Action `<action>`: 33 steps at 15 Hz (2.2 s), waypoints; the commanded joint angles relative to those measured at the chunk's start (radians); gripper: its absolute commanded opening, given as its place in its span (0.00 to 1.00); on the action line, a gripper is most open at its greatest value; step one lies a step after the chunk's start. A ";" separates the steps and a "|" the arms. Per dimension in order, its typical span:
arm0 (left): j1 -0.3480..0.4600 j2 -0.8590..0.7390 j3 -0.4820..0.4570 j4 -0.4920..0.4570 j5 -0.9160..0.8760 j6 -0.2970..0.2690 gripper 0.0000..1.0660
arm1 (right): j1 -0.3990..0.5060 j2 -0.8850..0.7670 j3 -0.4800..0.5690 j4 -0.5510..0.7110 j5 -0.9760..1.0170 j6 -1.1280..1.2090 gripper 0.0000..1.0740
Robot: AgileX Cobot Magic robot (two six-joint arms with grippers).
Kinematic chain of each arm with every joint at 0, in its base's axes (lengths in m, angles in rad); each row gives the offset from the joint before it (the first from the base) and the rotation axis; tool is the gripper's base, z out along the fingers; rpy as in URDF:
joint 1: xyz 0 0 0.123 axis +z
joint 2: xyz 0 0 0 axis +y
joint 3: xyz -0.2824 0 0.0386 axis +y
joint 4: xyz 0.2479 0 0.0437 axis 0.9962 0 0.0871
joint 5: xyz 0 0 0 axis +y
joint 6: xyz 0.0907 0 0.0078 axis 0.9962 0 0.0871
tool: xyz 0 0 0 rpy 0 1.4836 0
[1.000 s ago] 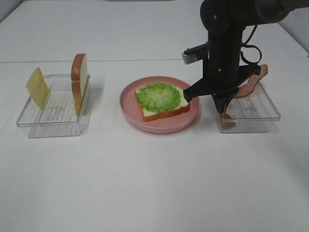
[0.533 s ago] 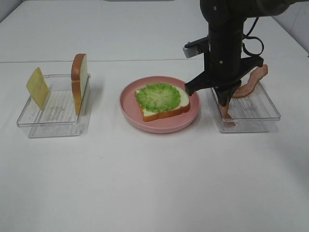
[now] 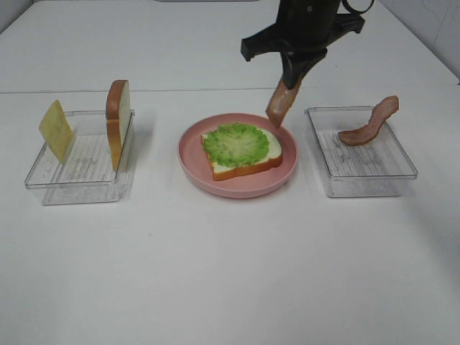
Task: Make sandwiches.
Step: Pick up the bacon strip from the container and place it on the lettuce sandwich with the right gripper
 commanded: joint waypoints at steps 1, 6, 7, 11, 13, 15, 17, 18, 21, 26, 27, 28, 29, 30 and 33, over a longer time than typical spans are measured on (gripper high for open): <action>-0.006 -0.013 0.001 0.001 -0.002 -0.006 0.94 | 0.060 -0.007 -0.031 0.166 -0.001 -0.044 0.00; -0.006 -0.013 0.001 0.001 -0.002 -0.006 0.94 | 0.097 0.040 -0.031 0.343 -0.136 -0.058 0.00; -0.006 -0.013 0.001 0.001 -0.002 -0.006 0.94 | 0.104 0.054 -0.031 0.351 -0.157 -0.058 0.00; -0.006 -0.013 0.001 0.001 -0.002 -0.006 0.94 | 0.108 0.126 -0.031 0.351 -0.196 -0.058 0.00; -0.006 -0.013 0.001 0.001 -0.002 -0.006 0.94 | 0.108 0.154 -0.031 0.343 -0.198 -0.065 0.00; -0.006 -0.013 0.001 0.001 -0.002 -0.006 0.94 | 0.107 0.163 -0.031 0.270 -0.199 -0.065 0.00; -0.006 -0.013 0.001 0.001 -0.002 -0.006 0.94 | 0.105 0.178 -0.030 0.142 -0.200 -0.053 0.00; -0.006 -0.013 0.001 0.001 -0.002 -0.006 0.94 | 0.103 0.187 -0.030 0.129 -0.202 -0.053 0.00; -0.006 -0.013 0.001 0.001 -0.002 -0.006 0.94 | 0.103 0.210 -0.030 0.112 -0.221 -0.058 0.00; -0.006 -0.013 0.001 0.001 -0.002 -0.006 0.94 | 0.103 0.213 -0.030 0.065 -0.260 -0.080 0.05; -0.006 -0.013 0.001 0.001 -0.002 -0.006 0.94 | 0.103 0.213 -0.030 0.038 -0.261 -0.078 0.08; -0.006 -0.013 0.001 0.001 -0.002 -0.006 0.94 | 0.103 0.213 -0.030 0.015 -0.260 -0.078 0.10; -0.006 -0.013 0.001 0.001 -0.002 -0.006 0.94 | 0.103 0.213 -0.030 0.008 -0.259 -0.078 0.12; -0.006 -0.013 0.001 0.001 -0.002 -0.006 0.94 | 0.103 0.213 -0.030 0.006 -0.259 -0.078 0.29; -0.006 -0.013 0.001 0.001 -0.002 -0.006 0.94 | 0.103 0.213 -0.030 -0.007 -0.259 -0.078 0.69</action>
